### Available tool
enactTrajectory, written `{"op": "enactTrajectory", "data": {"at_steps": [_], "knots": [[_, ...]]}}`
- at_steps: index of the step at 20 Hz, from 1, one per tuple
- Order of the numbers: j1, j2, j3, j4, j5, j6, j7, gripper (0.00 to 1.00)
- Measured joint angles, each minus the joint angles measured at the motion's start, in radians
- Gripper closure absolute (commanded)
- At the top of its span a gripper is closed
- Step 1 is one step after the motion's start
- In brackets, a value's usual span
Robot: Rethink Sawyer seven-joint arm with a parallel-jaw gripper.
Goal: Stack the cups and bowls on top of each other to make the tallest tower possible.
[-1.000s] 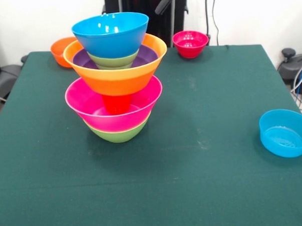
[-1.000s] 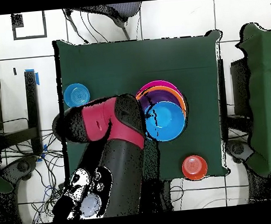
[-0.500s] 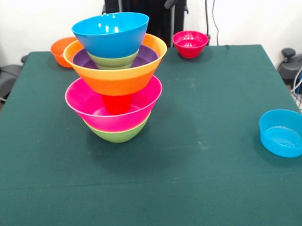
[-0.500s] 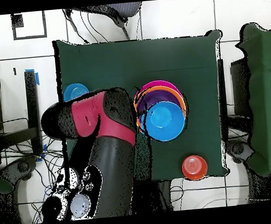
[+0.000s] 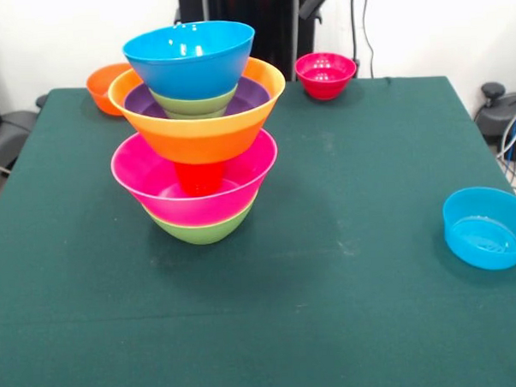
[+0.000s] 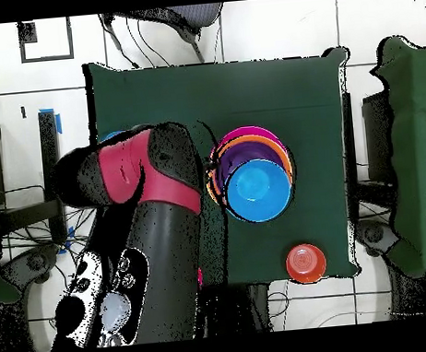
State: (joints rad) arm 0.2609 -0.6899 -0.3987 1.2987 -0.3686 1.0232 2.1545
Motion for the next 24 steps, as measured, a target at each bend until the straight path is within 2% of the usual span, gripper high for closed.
{"op": "enactTrajectory", "data": {"at_steps": [14,24], "knots": [[0.011,0.057,0.038,-0.08,0.034,0.033,0.0,0.0],[0.011,0.136,0.054,-0.164,0.07,0.042,0.0,0.0]]}}
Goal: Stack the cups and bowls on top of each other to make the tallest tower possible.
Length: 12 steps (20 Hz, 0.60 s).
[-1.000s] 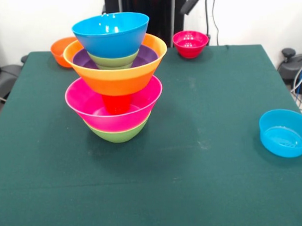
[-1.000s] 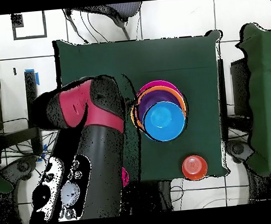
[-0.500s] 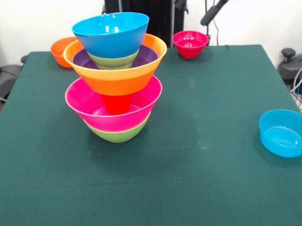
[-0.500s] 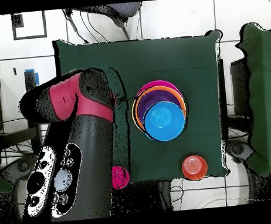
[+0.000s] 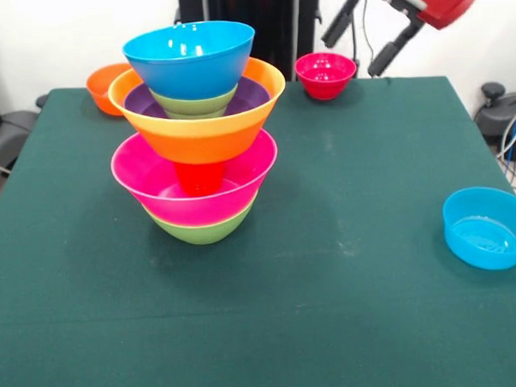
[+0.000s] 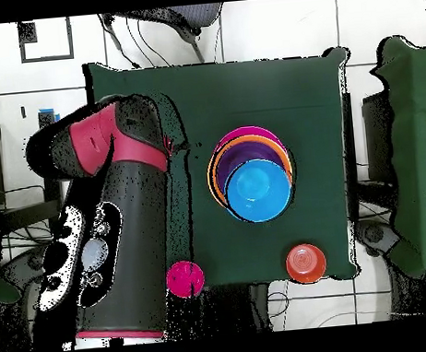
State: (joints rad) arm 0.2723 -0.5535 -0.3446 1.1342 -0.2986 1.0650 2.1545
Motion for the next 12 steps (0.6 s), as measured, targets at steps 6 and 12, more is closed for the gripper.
{"op": "enactTrajectory", "data": {"at_steps": [6,12], "knots": [[0.002,0.036,0.002,-0.05,0.016,0.026,0.0,0.0],[0.002,0.069,0.002,-0.115,0.018,0.086,0.0,0.0]]}}
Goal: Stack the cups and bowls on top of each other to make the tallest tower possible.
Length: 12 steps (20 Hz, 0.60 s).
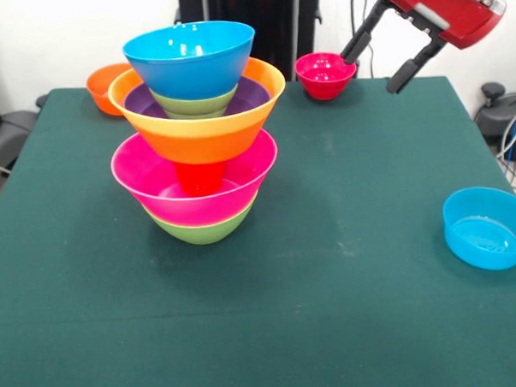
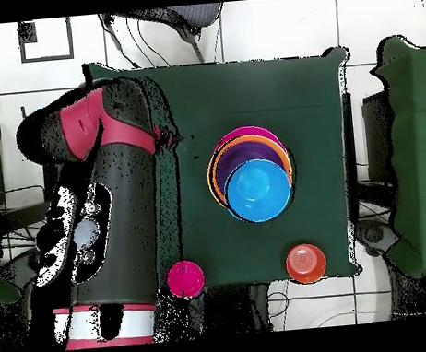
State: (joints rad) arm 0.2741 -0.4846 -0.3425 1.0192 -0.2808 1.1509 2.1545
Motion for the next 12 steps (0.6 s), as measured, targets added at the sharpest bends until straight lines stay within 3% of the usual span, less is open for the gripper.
{"op": "enactTrajectory", "data": {"at_steps": [12], "knots": [[-0.026,0.029,0.038,-0.079,0.019,0.025,0.0,0.0]]}}
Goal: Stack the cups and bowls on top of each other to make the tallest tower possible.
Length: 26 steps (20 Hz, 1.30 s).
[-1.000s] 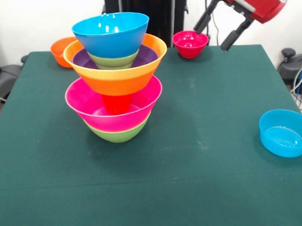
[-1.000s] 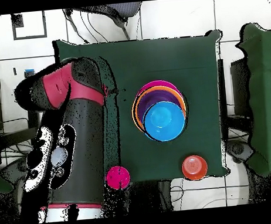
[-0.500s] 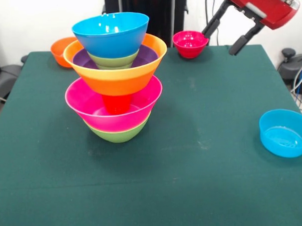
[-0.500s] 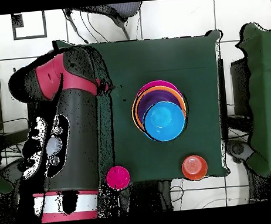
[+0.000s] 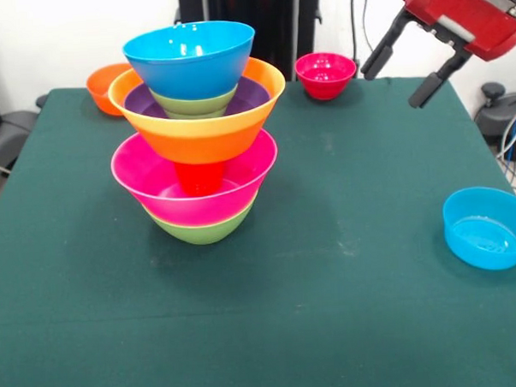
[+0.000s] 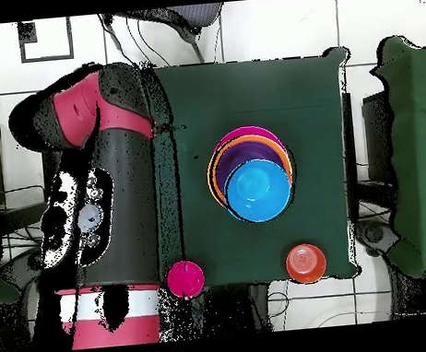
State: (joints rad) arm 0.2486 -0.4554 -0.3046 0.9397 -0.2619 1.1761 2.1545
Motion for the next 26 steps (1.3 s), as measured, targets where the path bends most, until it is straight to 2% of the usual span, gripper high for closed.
{"op": "enactTrajectory", "data": {"at_steps": [14,26], "knots": [[-0.106,0.032,0.111,-0.092,0.028,0.0,0.0,0.0],[-0.188,0.08,0.246,-0.142,0.037,-0.008,0.0,0.0]]}}
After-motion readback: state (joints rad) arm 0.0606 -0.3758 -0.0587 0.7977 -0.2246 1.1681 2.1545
